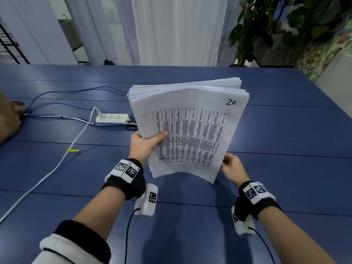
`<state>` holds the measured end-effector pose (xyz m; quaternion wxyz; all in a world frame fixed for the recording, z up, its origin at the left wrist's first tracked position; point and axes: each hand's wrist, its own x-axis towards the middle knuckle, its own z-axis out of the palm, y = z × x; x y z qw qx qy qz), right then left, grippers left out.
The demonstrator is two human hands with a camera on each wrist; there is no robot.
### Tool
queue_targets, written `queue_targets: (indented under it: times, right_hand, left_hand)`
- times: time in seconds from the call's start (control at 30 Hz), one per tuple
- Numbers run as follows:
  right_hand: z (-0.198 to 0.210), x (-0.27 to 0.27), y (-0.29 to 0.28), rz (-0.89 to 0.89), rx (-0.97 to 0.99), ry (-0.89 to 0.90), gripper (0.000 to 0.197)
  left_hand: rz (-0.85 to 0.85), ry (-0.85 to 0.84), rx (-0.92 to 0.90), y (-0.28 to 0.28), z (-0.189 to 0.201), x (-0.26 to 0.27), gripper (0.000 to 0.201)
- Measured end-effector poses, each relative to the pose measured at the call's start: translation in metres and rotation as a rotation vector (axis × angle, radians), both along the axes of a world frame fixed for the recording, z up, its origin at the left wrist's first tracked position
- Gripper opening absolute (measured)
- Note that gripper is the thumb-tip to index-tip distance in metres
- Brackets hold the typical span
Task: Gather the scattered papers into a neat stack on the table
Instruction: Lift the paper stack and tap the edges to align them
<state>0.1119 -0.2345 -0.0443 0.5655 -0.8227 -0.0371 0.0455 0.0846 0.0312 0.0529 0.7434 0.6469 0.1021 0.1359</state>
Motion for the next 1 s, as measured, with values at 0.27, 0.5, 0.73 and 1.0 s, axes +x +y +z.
queue_targets:
  times: [0.27, 0.5, 0.73, 1.0]
  right_hand:
    - [0.034, -0.007, -0.014, 0.072, 0.169, 0.062, 0.028]
    - [0.037, -0.007, 0.003, 0.076, 0.079, 0.010, 0.029]
    - [0.037, -0.006, 0.018, 0.010, 0.093, 0.000, 0.021]
    - [0.050, 0.007, 0.012, -0.034, 0.013, -0.009, 0.055]
  left_hand:
    - [0.058, -0.016, -0.006, -0.004, 0.004, 0.000, 0.029]
    - [0.053, -0.003, -0.016, -0.007, 0.004, -0.001, 0.040]
    - [0.009, 0.002, 0.015, 0.001, 0.003, -0.005, 0.024]
    - [-0.002, -0.009, -0.004, 0.001, 0.007, -0.004, 0.024]
